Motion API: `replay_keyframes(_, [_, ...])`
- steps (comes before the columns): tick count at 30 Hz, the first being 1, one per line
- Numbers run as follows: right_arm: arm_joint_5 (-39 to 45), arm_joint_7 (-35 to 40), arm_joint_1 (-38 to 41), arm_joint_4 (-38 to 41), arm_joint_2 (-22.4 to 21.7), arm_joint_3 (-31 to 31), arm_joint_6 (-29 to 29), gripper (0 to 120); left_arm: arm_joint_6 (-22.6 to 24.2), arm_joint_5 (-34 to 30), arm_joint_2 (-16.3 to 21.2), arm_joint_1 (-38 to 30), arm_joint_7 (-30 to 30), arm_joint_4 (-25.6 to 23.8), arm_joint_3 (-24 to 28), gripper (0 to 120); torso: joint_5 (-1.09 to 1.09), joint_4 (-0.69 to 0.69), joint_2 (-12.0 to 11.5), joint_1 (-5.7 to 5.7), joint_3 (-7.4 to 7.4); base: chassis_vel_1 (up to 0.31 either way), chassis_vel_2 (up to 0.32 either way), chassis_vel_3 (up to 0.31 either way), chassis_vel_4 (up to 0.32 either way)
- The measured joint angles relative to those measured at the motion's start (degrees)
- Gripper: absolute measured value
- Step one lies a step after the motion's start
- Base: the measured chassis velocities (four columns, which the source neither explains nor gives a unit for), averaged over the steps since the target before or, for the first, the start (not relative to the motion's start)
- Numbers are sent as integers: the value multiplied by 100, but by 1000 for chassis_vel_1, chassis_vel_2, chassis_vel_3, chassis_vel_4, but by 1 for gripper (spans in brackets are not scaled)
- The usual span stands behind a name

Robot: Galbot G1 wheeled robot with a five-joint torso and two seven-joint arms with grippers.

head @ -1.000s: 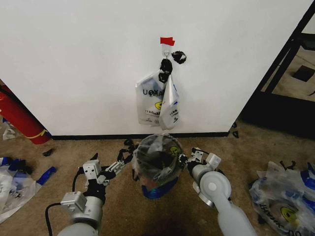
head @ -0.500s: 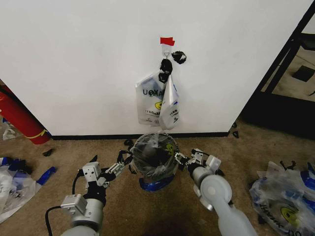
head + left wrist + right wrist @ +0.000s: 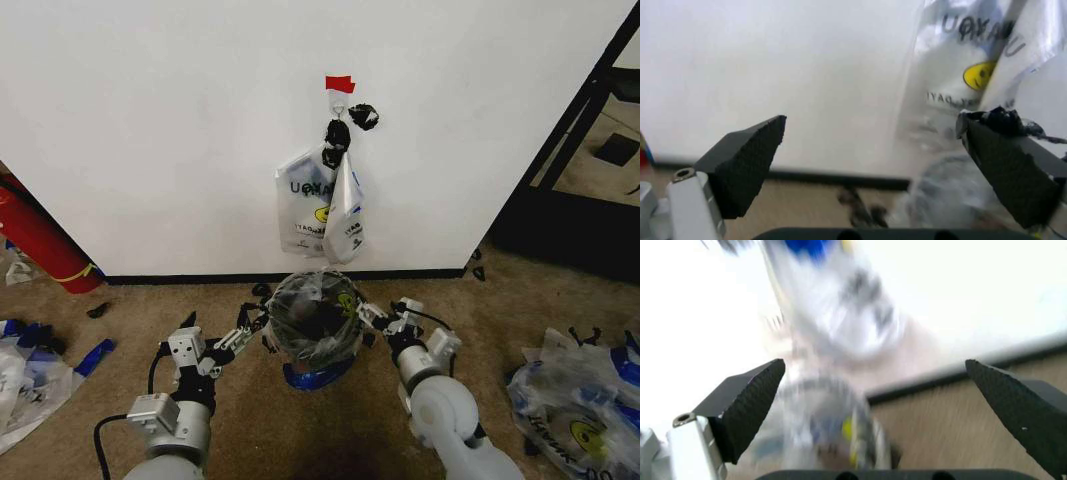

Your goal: Pick up the garbage bag from the wall and place it over the trash bin.

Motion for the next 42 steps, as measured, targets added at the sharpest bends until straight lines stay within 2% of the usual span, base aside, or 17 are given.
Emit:
replay_keyframes(1, [-544, -122, -216, 133, 6, 102, 384, 100, -194, 345, -69, -2, 146, 150, 7, 100, -1, 0, 0, 0, 0, 0, 0, 0, 0])
replay_keyframes(4, [-1439, -314, -835, 522, -16, 416, 1054, 100, -347, 625, -242, -17, 248, 270, 164, 100, 0, 0, 0, 0, 0, 0, 0, 0, 0])
replay_keyframes(8, [-1898, -393, -1290, 743, -41, 700, 1530, 100, -412, 659, -358, -52, 300, 314, 246, 100, 1, 1, 0, 0, -1, 0, 0, 0, 0])
replay_keyframes(10, [-2391, -529, -1898, 894, 38, 1134, 2234, 100, -578, 754, -491, -66, 378, 375, 248, 100, 1, 0, 0, 0, 0, 0, 0, 0, 0])
replay_keyframes(11, [-2391, -529, -1898, 894, 38, 1134, 2234, 100, -578, 754, -491, -66, 378, 375, 248, 100, 1, 0, 0, 0, 0, 0, 0, 0, 0])
replay_keyframes(12, [-2573, -577, -2325, 1000, 199, 1396, 2734, 100, -724, 848, -605, -67, 444, 435, 179, 100, 1, -1, 0, 0, -1, 0, 0, 0, 0])
replay_keyframes(17, [-2586, -590, -2919, 1145, 560, 1877, 3366, 100, -837, 880, -869, -97, 584, 525, 31, 100, 0, 0, 0, 0, 0, 0, 0, 0, 0])
replay_keyframes(20, [-2402, -549, -3066, 1202, 711, 2101, 3453, 100, -820, 866, -1030, -126, 655, 507, -17, 100, 1, 0, 0, 0, 0, 0, 0, 0, 0])
replay_keyframes(26, [-2419, -487, -3128, 1294, 793, 2072, 3429, 100, -844, 1044, -1112, -3, 706, 465, -44, 100, 1, 2, 0, 0, 0, 0, 0, 0, 0])
replay_keyframes(34, [-2922, -274, -3069, 1435, 1028, 1639, 3127, 100, -899, 1093, -1212, 37, 666, 462, -74, 100, 0, 0, 0, 0, 0, 0, 0, 0, 0])
replay_keyframes(42, [-3154, -149, -2964, 1436, 978, 1377, 2866, 100, -898, 1116, -1262, 119, 636, 402, -13, 100, 0, 1, -1, 0, 0, 0, 0, 0, 0])
